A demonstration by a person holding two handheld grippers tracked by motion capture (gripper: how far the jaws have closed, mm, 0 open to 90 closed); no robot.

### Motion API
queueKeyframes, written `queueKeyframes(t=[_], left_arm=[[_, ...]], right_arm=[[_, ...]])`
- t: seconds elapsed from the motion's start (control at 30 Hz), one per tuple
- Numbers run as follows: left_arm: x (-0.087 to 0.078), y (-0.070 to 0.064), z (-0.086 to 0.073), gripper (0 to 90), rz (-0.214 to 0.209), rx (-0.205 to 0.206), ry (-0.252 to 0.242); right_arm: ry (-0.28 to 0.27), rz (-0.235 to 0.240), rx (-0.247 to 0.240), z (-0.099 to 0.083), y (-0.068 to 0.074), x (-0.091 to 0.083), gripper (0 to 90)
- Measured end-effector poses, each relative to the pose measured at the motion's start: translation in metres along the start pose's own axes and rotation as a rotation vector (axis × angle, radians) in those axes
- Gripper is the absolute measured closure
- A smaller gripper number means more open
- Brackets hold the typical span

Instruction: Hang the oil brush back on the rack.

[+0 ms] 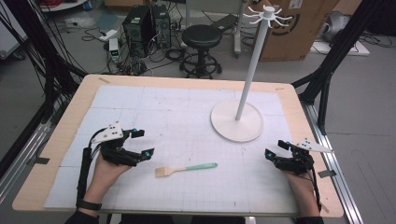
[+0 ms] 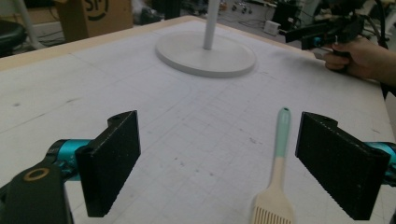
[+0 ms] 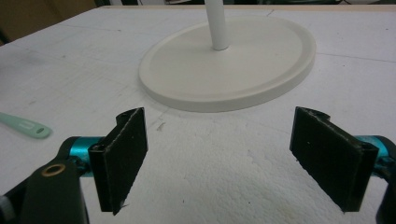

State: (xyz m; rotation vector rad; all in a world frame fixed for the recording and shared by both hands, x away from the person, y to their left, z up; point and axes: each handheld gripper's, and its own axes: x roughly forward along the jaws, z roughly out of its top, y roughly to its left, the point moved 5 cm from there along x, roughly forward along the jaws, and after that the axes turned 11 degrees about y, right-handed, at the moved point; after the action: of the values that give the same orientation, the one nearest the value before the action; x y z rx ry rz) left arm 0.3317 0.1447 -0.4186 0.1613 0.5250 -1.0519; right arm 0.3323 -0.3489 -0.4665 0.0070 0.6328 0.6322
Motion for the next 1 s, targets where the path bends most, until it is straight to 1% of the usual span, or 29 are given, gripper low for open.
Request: queueKeyframes(t=[0.1, 0.13, 0.17, 0.33, 0.43, 0.53, 0.73, 0.87, 1.0], left_arm=[[0.014, -0.008, 0.005, 15.0, -0.032, 0.023, 0.027], [0.019, -0.010, 0.006, 15.1, -0.038, 0.025, 0.036], [0.024, -0.013, 0.006, 15.2, -0.039, 0.040, 0.052], [0.045, -0.023, 0.007, 15.6, -0.074, 0.069, 0.111], [0.056, -0.028, 0.006, 15.8, -0.101, 0.073, 0.134], [0.065, -0.033, 0.004, 18.1, -0.129, 0.089, 0.165], [0.081, -0.040, -0.002, 20.5, -0.157, 0.092, 0.217], [0.088, -0.044, -0.006, 26.0, -0.182, 0.106, 0.251], [0.094, -0.049, -0.009, 34.8, -0.193, 0.129, 0.285]], right_arm=[[0.003, -0.003, 0.000, 0.000, 0.000, 0.000, 18.6], [0.003, -0.002, 0.001, 0.000, 0.000, 0.000, 18.6], [0.000, -0.001, -0.001, 0.000, 0.000, 0.000, 18.5], [0.002, -0.002, 0.003, 0.000, 0.001, 0.000, 18.6], [0.002, -0.003, 0.003, 0.000, 0.001, 0.000, 18.6], [0.001, -0.002, 0.000, 0.000, 0.001, 0.000, 18.6], [0.002, 0.000, -0.001, 0.000, 0.001, 0.000, 18.6], [0.002, -0.001, -0.001, 0.000, 0.001, 0.000, 18.6], [0.002, 0.000, -0.001, 0.000, 0.001, 0.000, 18.7]])
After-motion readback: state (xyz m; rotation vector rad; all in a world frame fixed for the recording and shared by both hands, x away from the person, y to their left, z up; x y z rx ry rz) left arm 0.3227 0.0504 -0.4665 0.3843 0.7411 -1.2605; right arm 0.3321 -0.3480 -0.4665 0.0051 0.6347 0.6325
